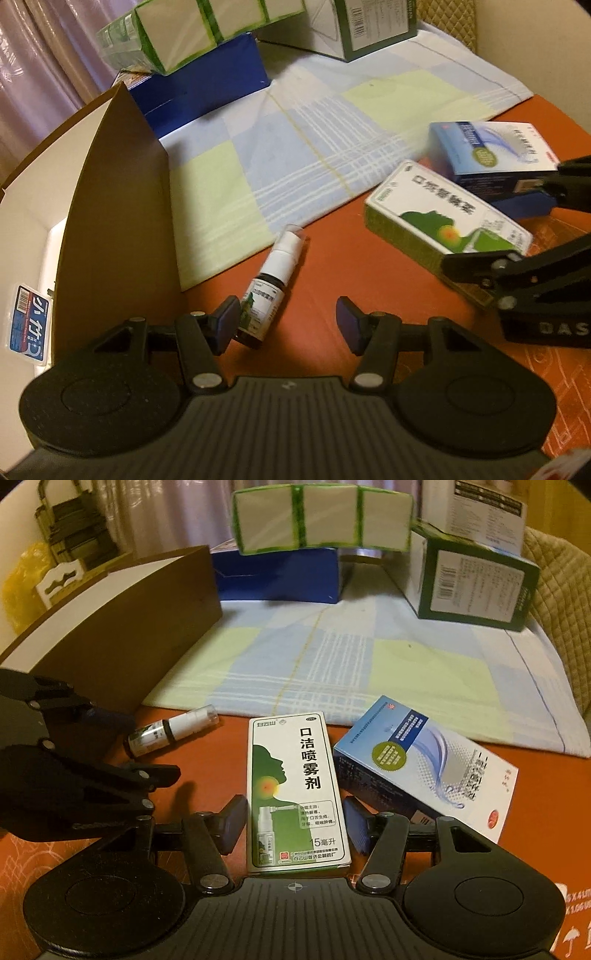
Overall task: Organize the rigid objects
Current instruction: 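Grasp the small spray bottle with the left gripper while the right gripper grasps the green spray box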
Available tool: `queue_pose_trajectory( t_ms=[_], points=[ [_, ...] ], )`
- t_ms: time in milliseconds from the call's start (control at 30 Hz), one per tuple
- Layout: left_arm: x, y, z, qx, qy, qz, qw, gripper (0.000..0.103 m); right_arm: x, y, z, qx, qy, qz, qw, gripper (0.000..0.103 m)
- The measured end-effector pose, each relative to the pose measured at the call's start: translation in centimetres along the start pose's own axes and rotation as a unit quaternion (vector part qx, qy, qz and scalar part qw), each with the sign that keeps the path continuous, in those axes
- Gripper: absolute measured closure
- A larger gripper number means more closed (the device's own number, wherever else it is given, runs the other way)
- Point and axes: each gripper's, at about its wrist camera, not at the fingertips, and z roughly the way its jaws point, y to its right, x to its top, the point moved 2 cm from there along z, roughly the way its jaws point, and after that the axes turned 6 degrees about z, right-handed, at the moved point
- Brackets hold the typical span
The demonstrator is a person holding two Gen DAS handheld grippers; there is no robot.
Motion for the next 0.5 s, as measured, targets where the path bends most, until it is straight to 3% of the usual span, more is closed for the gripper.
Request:
queue_pose_trajectory(
  t_ms=[167,333,500],
  points=[
    [0.4,-0.9,1.2,-0.005,-0.012,-0.021,0.9997,0.053,0.1,0.3,0.1,0.002,-0.001,0.015,1.0,0.049],
    [0.3,-1.4,1.5,-0.028,-0.018,-0.048,0.9983,0.082,0.1,0.3,0.1,0.002,-0.001,0.018,1.0,0.049],
    [-0.3,-1.7,1.2,-0.057,-0.02,-0.086,0.9945,0.084,0.1,0.3,0.1,0.002,-0.001,0.016,1.0,0.049]
  ],
)
